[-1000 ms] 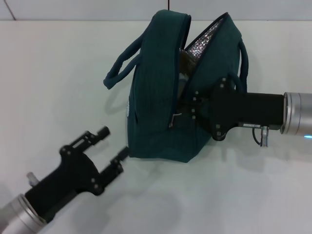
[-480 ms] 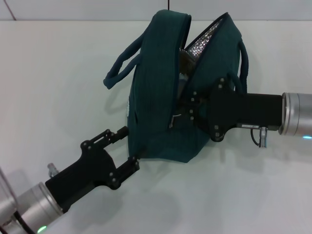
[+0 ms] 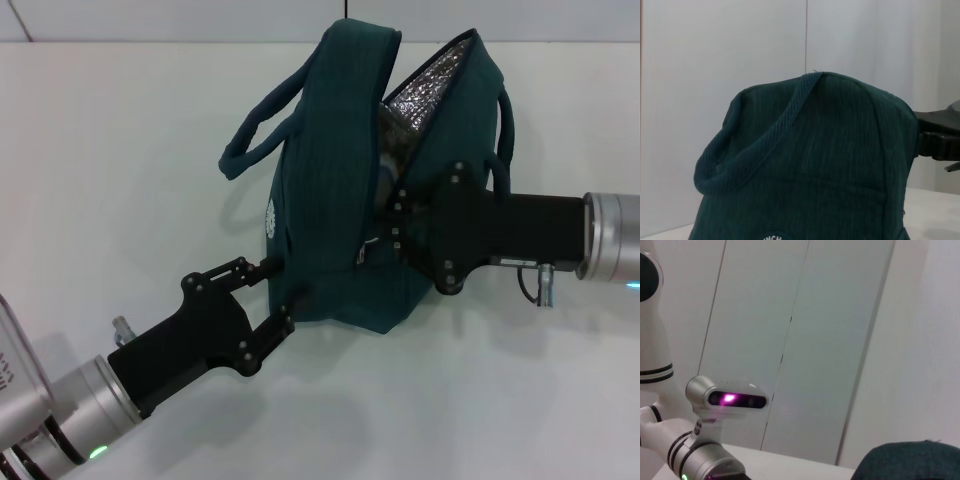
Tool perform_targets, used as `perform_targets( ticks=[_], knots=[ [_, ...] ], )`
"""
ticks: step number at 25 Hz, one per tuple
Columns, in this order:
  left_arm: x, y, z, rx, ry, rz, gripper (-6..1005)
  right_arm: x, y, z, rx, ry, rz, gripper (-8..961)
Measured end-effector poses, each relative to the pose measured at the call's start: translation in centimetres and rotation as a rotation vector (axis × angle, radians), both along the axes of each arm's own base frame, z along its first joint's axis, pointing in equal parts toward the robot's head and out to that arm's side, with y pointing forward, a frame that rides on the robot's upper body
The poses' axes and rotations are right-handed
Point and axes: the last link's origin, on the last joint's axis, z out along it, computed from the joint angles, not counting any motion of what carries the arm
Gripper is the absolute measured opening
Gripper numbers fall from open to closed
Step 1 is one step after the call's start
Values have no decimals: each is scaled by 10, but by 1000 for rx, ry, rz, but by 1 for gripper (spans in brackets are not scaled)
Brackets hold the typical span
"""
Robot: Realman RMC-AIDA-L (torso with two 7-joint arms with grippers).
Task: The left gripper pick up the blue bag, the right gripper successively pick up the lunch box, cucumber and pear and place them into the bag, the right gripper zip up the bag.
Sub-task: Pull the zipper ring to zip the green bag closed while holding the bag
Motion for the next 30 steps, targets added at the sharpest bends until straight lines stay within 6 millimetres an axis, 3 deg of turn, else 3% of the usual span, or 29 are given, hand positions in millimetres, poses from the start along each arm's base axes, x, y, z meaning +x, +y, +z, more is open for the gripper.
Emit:
perform_targets(
  ticks=[12,30],
  knots=[
    [1,3,0,-6,11,-14,179,2,-2,3,10,12,0,21],
    [-3,6,-2,-9,43,6,60,8,-7,16,96,103,11,23]
  ],
)
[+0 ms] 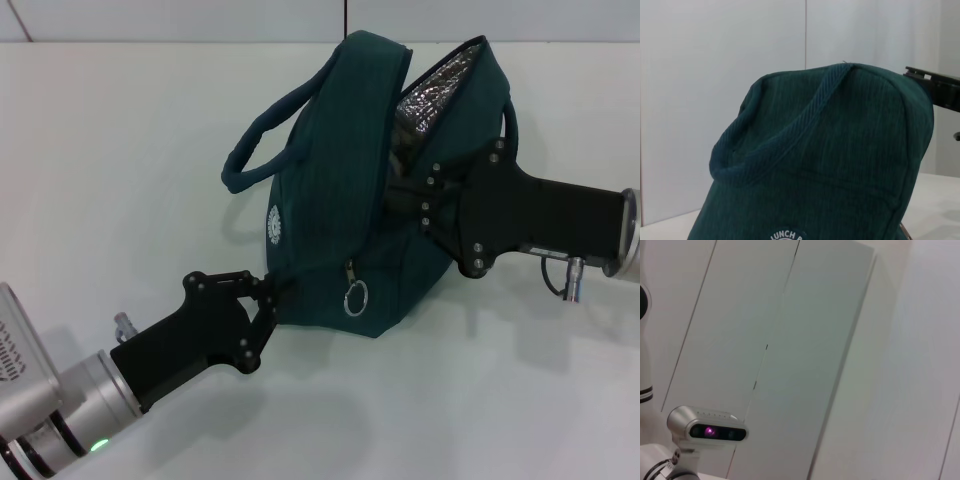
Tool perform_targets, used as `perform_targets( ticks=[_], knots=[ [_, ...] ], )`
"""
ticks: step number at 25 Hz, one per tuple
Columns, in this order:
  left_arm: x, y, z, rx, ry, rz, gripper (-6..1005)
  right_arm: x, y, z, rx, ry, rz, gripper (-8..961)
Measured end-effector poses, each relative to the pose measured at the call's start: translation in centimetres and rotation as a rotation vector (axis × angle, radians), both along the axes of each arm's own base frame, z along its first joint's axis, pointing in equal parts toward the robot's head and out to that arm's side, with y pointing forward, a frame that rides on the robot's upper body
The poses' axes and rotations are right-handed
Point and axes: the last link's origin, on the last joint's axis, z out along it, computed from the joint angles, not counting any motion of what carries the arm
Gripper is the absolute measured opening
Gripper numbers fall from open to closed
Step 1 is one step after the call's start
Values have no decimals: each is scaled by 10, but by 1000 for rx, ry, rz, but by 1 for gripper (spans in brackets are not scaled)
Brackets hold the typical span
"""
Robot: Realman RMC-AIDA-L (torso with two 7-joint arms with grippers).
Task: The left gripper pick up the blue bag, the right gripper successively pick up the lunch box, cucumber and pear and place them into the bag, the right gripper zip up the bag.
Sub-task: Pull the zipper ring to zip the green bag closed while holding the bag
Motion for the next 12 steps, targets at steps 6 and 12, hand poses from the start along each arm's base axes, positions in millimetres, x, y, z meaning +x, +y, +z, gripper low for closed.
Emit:
perform_targets(
  ticks=[6,12],
  knots=[
    [4,3,1,0,-7,-18,58,8,1,15,-68,15,-62,25],
    [14,14,-1,-41,-44,-23,57,30,-2,39,-222,-39,-166,26]
  ],
)
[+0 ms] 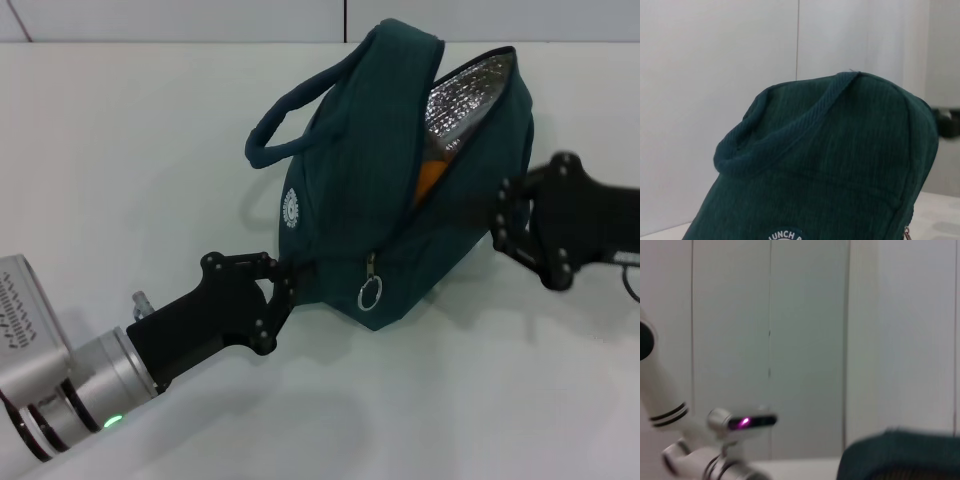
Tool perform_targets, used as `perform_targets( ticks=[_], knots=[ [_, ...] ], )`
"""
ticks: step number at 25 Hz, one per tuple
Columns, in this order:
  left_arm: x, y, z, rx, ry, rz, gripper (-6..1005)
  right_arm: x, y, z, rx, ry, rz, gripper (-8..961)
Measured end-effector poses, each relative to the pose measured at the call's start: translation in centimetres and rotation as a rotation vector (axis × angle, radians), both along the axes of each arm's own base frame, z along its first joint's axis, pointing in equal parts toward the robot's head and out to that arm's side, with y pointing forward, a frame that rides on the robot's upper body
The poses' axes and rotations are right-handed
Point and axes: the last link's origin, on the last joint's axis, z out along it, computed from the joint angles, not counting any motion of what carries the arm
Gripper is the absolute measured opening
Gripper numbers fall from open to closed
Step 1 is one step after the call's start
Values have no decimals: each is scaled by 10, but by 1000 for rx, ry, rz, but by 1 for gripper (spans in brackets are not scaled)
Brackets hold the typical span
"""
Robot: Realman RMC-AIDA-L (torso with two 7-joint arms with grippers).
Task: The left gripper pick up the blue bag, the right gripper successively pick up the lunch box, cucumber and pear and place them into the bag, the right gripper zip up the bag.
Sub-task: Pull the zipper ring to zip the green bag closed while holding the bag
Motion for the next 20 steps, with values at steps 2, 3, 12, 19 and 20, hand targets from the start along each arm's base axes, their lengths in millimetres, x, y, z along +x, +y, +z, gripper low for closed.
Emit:
perform_targets(
  ticks=[2,3,12,19,20],
  knots=[
    [1,1,0,-6,-5,2,57,6,-3,-3,-56,-37,-29,27],
    [1,2,0,-6,-5,1,58,8,-5,-5,-81,-57,-37,35],
    [3,2,-2,-22,4,-12,54,14,-16,-35,-178,-137,-93,164],
    [3,-2,-4,-38,5,-21,55,10,-13,-70,-173,-246,-131,324],
    [3,-2,-4,-41,6,-24,55,10,-13,-71,-177,-249,-139,329]
  ],
)
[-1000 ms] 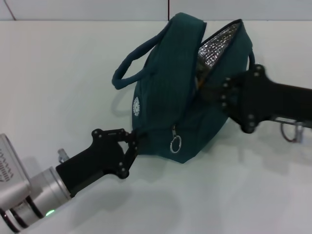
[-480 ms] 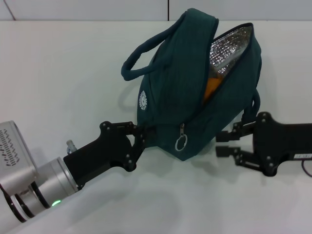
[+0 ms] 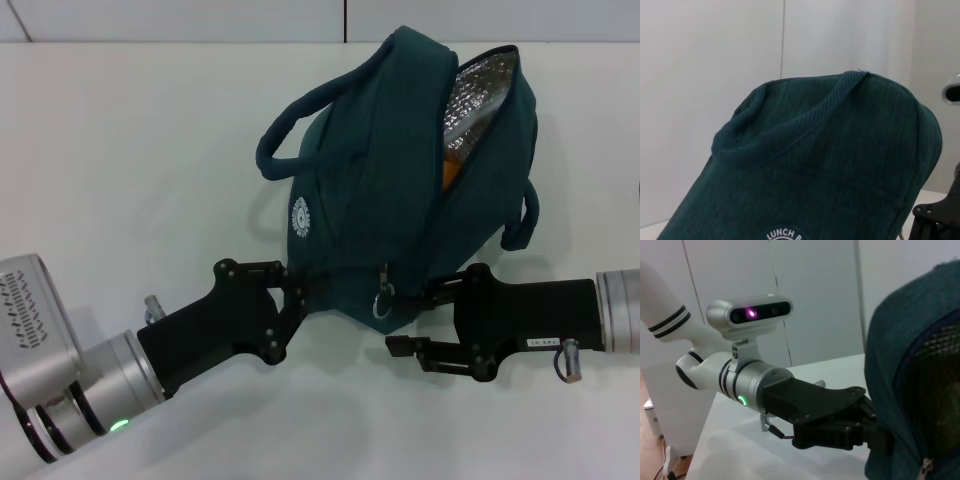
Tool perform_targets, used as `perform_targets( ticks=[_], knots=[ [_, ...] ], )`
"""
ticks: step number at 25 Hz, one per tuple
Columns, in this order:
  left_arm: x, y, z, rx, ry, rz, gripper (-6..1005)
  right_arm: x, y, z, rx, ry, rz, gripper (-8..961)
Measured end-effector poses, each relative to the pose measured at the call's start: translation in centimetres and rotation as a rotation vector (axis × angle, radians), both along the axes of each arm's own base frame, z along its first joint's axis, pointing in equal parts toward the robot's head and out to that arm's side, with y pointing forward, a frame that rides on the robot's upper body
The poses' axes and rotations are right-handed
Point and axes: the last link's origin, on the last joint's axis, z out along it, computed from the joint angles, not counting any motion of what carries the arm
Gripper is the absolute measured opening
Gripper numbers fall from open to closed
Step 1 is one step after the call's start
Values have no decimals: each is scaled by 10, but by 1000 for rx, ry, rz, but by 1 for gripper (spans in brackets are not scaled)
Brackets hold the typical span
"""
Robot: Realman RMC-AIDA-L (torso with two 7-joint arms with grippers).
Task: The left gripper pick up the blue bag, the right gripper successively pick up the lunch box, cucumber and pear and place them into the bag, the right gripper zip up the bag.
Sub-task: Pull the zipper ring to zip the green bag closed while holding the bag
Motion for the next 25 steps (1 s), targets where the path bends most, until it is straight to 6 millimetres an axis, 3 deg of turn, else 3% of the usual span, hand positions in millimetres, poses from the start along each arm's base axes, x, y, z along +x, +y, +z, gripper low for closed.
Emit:
perform_targets(
  ticks=[7,25],
  knots=[
    [-1,-3,-1,-7,2,0,54,4,3,3,20,-4,-25,423],
    [1,-2,-2,-15,2,-12,54,-10,8,-11,-3,-35,17,363]
  ],
)
